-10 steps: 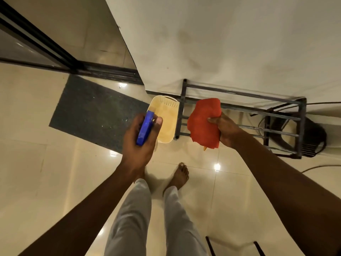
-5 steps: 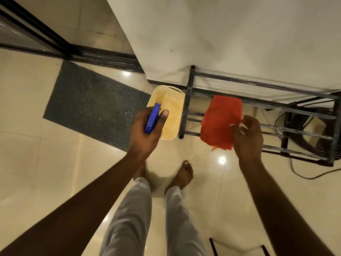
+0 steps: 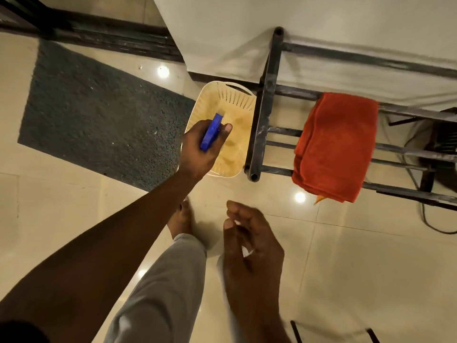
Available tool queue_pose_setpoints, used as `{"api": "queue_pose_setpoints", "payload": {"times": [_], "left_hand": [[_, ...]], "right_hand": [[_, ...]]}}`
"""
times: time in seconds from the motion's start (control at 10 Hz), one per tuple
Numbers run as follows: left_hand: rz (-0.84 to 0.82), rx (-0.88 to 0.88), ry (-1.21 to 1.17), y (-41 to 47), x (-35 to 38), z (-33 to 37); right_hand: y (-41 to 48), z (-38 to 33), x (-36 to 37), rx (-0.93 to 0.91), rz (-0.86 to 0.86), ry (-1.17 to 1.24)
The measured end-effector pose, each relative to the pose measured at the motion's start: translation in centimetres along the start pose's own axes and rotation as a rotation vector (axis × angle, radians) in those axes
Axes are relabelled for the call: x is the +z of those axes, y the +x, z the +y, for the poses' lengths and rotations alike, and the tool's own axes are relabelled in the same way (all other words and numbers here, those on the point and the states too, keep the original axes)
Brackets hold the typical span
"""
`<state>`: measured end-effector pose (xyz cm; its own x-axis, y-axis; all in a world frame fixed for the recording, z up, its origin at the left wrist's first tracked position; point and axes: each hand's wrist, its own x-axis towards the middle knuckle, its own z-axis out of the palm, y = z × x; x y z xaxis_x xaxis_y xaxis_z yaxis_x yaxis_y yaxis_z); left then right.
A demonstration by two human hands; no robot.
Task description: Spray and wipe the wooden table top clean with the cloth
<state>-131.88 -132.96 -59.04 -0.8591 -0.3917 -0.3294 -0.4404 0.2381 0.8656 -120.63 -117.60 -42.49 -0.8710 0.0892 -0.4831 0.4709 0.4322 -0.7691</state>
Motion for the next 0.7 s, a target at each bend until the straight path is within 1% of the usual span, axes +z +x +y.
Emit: {"api": "queue_pose_setpoints", "payload": {"times": [0.1,0.2,0.4,0.5,0.6,0.7], "left_hand": [[-0.016,-0.003,0.006,1.3,1.3,-3.0],[-0.025,0.012,0.028,2.7,2.1,-5.9],[-0.071,0.148,0.163,3.3,3.4,-10.5],[-0.091,0.141,0.195,3.1,3.9,-12.0],[-0.155,0.092,0.224,2.4,3.9,-13.7],[-0.174,-0.014,0.277,1.3,3.0,-15.1]], "right_hand": [[0.1,2.4,1.5,-0.02,0.003,-0.026],[1.2,4.7,2.7,0.001,-0.015,0.0],[2.2,8.0,4.1,0.0,-0.008,-0.063],[2.8,8.8,4.4,0.031,-0.027,-0.076],[2.8,8.7,4.3,0.069,-0.037,-0.062],[2.9,8.6,3.4,0.066,-0.009,-0.066]]}}
